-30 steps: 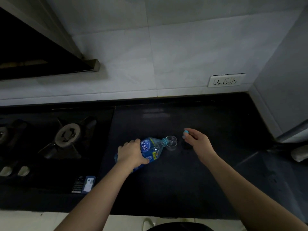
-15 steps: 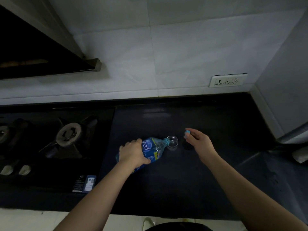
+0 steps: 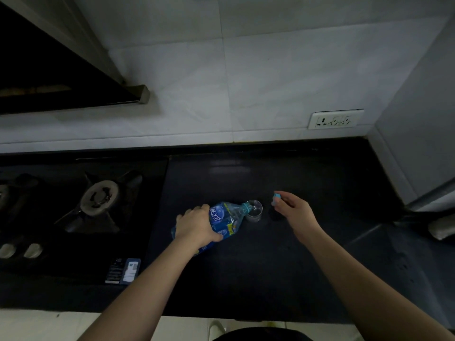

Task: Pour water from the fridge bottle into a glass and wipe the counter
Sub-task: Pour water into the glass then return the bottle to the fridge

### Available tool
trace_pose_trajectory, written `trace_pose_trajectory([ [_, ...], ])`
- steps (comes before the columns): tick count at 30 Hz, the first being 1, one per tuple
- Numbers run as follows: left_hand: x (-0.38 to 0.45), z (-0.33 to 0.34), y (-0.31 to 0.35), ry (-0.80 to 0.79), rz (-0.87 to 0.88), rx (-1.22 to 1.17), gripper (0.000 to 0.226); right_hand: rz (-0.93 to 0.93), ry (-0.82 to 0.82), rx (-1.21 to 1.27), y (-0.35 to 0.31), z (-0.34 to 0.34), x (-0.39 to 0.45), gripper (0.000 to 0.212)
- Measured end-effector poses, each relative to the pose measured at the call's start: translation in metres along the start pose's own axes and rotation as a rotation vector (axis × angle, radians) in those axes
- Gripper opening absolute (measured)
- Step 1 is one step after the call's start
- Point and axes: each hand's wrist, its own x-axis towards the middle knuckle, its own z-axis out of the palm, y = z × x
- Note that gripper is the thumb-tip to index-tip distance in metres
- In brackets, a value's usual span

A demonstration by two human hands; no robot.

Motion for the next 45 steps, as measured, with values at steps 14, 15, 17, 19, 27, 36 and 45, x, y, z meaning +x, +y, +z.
trace_pose_trajectory([
  [14,-0.001,0.006,-0.004,0.015,0.021,-0.069,0.073,0.0,0.006,0.036,-0.002,0.001,-0.008,0.023],
  [15,-0.001,0.006,-0.004,0.018,0.023,-0.082,0.073,-0.008,0.006,0.04,-0.003,0.001,-0.009,0.021],
  [17,0.0,0.007,-0.005,0.021,0.024,-0.116,0.072,-0.013,0.007,0.039,-0.006,0.001,-0.01,0.018],
  [19,0.0,0.009,-0.006,0.023,0.025,-0.164,0.071,-0.021,0.007,0.052,-0.008,0.0,-0.011,0.016],
  [27,-0.008,0.017,-0.011,0.038,0.072,-0.575,0.072,-0.056,-0.027,0.078,-0.019,0.002,-0.016,0.017],
  [36,-0.021,0.023,-0.02,0.087,0.132,-0.9,0.074,-0.146,-0.065,0.019,-0.051,0.012,-0.029,0.024],
  [45,-0.032,0.024,-0.026,0.082,0.216,-1.029,0.077,-0.315,-0.226,-0.034,-0.098,0.035,-0.063,0.028],
])
